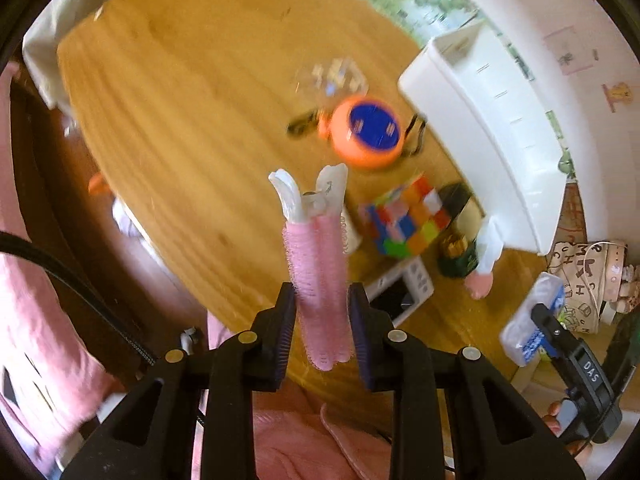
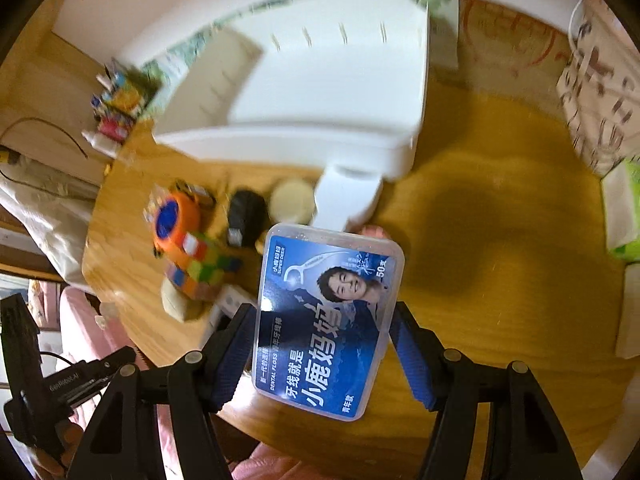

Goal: Organize rigid objects
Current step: 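Carry the curler and blue box over the white bin with both tools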

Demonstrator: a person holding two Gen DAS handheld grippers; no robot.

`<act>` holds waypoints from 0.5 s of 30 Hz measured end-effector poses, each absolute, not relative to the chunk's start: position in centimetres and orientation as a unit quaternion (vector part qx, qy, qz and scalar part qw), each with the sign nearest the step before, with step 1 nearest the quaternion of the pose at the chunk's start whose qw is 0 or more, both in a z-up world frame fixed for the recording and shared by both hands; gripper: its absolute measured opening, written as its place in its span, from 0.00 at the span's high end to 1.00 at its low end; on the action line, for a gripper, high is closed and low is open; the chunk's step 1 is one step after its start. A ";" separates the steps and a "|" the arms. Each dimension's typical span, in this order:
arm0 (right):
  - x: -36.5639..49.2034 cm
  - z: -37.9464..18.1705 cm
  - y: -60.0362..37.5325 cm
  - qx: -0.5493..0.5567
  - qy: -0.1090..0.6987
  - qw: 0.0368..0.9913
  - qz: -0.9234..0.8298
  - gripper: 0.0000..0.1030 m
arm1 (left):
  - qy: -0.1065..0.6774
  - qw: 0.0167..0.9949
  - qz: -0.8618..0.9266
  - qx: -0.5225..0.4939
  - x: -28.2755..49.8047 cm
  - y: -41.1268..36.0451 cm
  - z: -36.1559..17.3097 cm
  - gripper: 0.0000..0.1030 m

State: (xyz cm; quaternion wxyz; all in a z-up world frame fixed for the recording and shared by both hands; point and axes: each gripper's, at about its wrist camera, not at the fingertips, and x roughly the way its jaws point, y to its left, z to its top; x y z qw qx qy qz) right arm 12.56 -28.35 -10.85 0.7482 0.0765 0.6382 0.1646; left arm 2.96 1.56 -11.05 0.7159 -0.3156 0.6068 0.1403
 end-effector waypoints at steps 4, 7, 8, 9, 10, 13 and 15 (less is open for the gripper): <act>13.7 -8.1 -28.5 0.089 0.608 0.773 0.158 0.34 | 0.593 0.745 0.130 -0.276 5.5 2.6 -8.5 0.72; 14.8 -6.8 -27.8 0.099 0.589 0.788 0.152 0.34 | 0.579 0.768 0.115 -0.246 7.8 3.1 -6.6 0.72; 15.0 -6.5 -27.9 0.102 0.584 0.792 0.149 0.34 | 0.575 0.775 0.110 -0.236 8.6 3.3 -6.0 0.72; 15.3 -6.2 -27.7 0.104 0.578 0.796 0.147 0.34 | 0.569 0.785 0.103 -0.224 9.6 3.3 -5.3 0.72; 15.7 -5.9 -27.6 0.106 0.572 0.801 0.144 0.34 | 0.565 0.791 0.097 -0.214 10.5 3.3 -4.9 0.72; 16.9 -5.3 -27.4 0.124 0.564 0.804 0.142 0.34 | 0.546 0.811 0.065 -0.198 13.0 3.3 -3.6 0.72; 17.6 -5.0 -27.1 0.136 0.559 0.806 0.140 0.34 | 0.532 0.825 0.044 -0.183 14.5 3.1 -3.0 0.72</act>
